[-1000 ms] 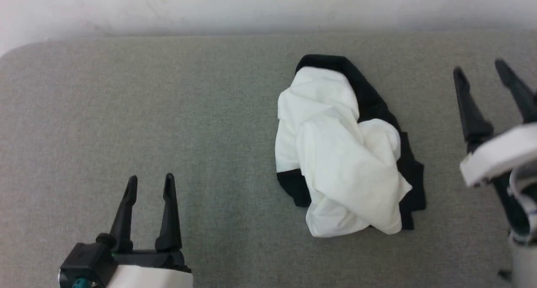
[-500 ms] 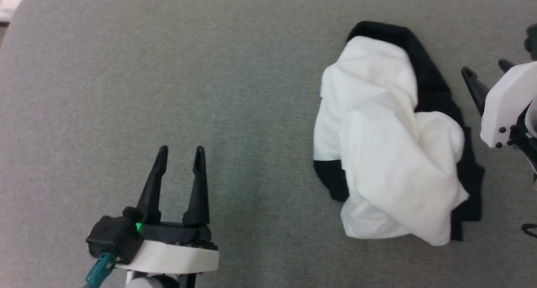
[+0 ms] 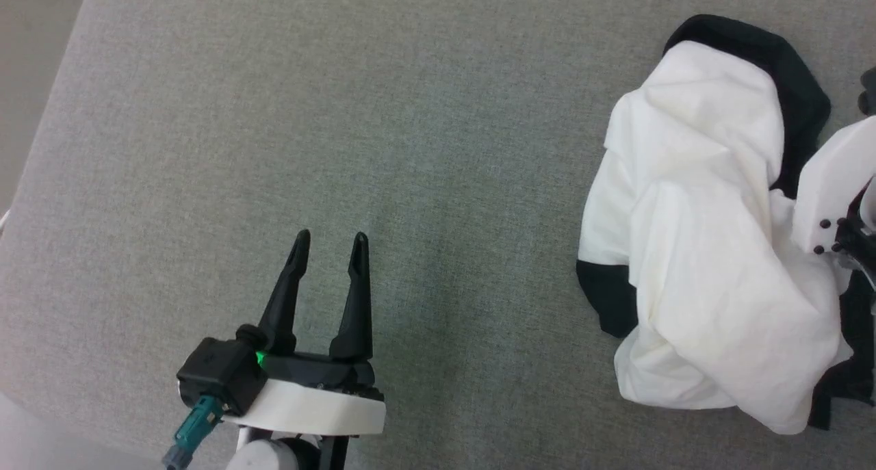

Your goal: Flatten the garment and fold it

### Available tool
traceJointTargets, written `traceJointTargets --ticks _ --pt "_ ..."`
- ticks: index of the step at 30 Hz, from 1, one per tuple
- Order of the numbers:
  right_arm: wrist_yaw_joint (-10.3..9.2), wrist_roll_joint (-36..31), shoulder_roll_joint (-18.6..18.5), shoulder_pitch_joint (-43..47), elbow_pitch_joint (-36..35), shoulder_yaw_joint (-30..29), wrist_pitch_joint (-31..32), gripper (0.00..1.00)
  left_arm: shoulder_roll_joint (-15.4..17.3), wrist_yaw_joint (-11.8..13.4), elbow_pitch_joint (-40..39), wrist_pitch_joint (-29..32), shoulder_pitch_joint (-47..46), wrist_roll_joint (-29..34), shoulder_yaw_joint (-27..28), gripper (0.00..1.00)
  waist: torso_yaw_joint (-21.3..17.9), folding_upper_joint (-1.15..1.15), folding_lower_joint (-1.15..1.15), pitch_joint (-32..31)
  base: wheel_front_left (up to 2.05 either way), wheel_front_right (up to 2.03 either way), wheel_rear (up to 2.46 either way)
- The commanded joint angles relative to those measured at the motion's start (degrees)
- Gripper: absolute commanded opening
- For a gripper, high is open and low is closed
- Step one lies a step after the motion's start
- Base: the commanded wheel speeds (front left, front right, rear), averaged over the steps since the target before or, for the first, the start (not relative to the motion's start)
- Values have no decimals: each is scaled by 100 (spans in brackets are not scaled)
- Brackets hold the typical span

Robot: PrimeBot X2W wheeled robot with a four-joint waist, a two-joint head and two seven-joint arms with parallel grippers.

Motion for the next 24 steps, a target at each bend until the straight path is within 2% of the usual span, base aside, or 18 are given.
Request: traceJointTargets --ticks 1,6,12,15,18,20,22,23,24 --pt "-4 -51 96 73 110 20 -45 0 -35 -37 50 -28 -97 36 40 100 -56 0 0 -69 0 0 0" --pt "-4 25 90 -126 -104 125 -554 0 -10 -63 126 -28 0 42 218 100 -404 0 0 -473 0 0 0" --pt "-4 328 -2 -241 -743 -200 -966 0 97 -39 151 -28 240 41 400 100 -908 0 0 -1105 0 0 0" --pt "-4 470 -110 99 -1245 -762 -1029 0 165 20 96 -24 437 14 502 100 -1148 0 0 -1311 0 0 0" --pt "-4 535 -127 830 -1739 -1607 -1136 0 242 69 -9 12 632 -1 567 100 -1350 0 0 -1376 0 0 0" --pt "-4 591 61 1533 -1943 -2229 -1233 0 289 93 -83 44 727 -6 599 100 -1442 0 0 -1384 0 0 0" --pt "-4 656 423 2317 -2035 -2787 -1372 0 327 117 -152 79 790 -1 614 100 -1510 0 0 -1372 0 0 0" --pt "-4 605 554 2741 -2053 -2930 -1469 0 339 129 -182 97 811 4 614 100 -1537 0 0 -1367 0 0 0" --pt "-4 605 554 2741 -2053 -2930 -1469 0 339 129 -182 97 811 4 614 100 -1537 0 0 -1367 0 0 0"
